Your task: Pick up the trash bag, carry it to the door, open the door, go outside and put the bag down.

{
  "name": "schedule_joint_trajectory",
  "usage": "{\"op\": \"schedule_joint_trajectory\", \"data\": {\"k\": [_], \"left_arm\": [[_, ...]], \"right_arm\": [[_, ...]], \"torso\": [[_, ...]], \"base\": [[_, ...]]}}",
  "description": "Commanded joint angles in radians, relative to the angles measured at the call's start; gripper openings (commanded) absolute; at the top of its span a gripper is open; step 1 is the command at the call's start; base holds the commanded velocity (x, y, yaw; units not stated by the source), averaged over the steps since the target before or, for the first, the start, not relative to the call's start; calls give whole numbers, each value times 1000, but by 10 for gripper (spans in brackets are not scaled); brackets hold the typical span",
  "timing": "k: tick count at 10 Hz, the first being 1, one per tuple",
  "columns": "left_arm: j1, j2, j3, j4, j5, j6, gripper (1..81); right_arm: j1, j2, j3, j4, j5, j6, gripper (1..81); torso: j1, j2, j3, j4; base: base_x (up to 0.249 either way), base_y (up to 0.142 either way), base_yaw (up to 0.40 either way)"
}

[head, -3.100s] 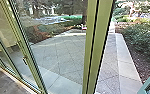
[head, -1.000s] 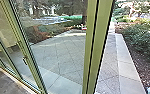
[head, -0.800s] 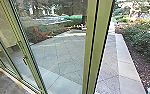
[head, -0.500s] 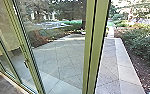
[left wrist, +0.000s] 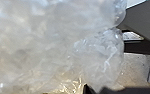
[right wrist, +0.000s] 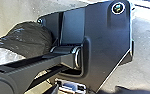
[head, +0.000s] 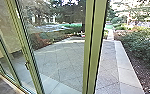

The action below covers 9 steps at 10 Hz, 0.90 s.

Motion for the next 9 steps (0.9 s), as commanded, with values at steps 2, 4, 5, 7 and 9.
{"op": "schedule_joint_trajectory", "data": {"k": [2,4,5,7,9], "left_arm": [[-40,5,-36,-6,61,1,10],[-44,0,-42,-6,61,1,10],[-48,0,-42,-6,59,1,10],[-48,1,-42,-1,59,3,10],[-48,-3,-42,-3,59,3,10]], "right_arm": [[-1,127,-185,-13,-64,-4,811],[-12,199,-278,-18,-63,-7,811],[-18,247,-344,-26,-63,-9,811],[-37,316,-437,-44,-49,-9,811],[-55,351,-473,-53,-29,-9,811]], "torso": [[0,0,0,0],[0,0,0,0],[0,0,0,0],[0,0,0,0],[0,0,0,0]], "base": [[0,0,0],[0,0,0],[0,0,0],[0,0,0],[0,0,0]]}}
